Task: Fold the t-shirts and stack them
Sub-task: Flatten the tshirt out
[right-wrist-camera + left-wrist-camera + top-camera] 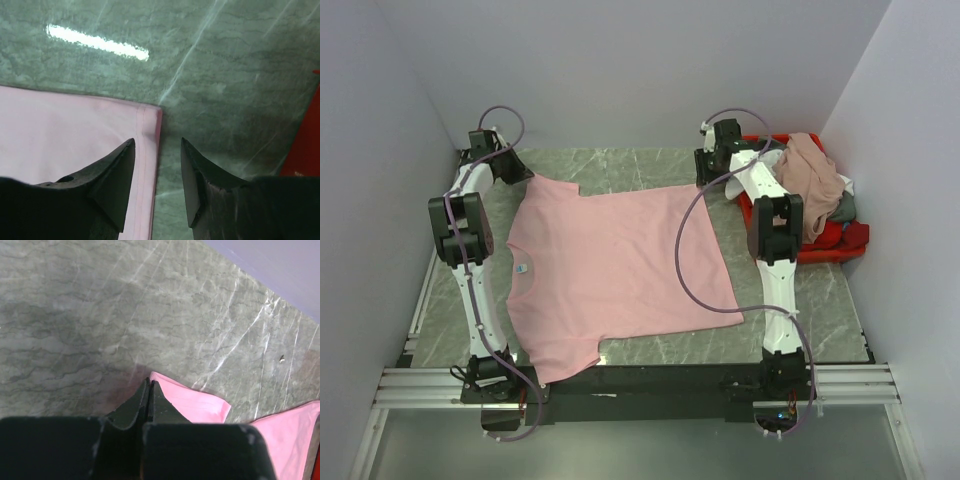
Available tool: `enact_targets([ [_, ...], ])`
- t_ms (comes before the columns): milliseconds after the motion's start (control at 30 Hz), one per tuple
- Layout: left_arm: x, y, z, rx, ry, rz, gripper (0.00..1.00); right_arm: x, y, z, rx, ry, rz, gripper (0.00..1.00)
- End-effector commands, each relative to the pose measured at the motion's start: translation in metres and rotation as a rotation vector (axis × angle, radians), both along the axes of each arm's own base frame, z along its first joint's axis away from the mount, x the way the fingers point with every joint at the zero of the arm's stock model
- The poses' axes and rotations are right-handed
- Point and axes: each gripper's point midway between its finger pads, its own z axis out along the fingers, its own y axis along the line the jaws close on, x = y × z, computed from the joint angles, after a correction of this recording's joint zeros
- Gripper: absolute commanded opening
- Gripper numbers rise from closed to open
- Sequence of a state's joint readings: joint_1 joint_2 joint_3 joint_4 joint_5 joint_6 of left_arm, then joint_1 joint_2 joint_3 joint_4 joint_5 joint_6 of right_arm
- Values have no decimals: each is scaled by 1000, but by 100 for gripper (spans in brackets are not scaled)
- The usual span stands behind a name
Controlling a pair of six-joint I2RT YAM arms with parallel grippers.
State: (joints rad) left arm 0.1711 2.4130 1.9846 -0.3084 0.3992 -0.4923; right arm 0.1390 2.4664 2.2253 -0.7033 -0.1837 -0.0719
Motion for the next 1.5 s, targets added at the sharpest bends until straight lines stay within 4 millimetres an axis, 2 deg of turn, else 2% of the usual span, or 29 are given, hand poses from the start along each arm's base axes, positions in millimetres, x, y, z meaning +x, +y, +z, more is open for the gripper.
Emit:
enact_targets([
  [0, 10, -5, 38, -11, -94, -24, 0, 18, -2, 12, 2, -53, -3, 49],
  [100, 10, -6, 36, -13, -93, -30, 0, 21, 2, 9, 18, -54, 12, 48],
  [300, 11, -6, 33, -21, -89, -35, 0, 15, 5, -4, 29, -15, 38, 46],
  [733, 10, -12, 42, -58, -107, -46, 0, 17, 10, -7, 36, 2, 78, 42],
  [1467, 5, -20, 41, -102, -94, -55, 0, 16, 9, -16, 25, 23, 132, 38],
])
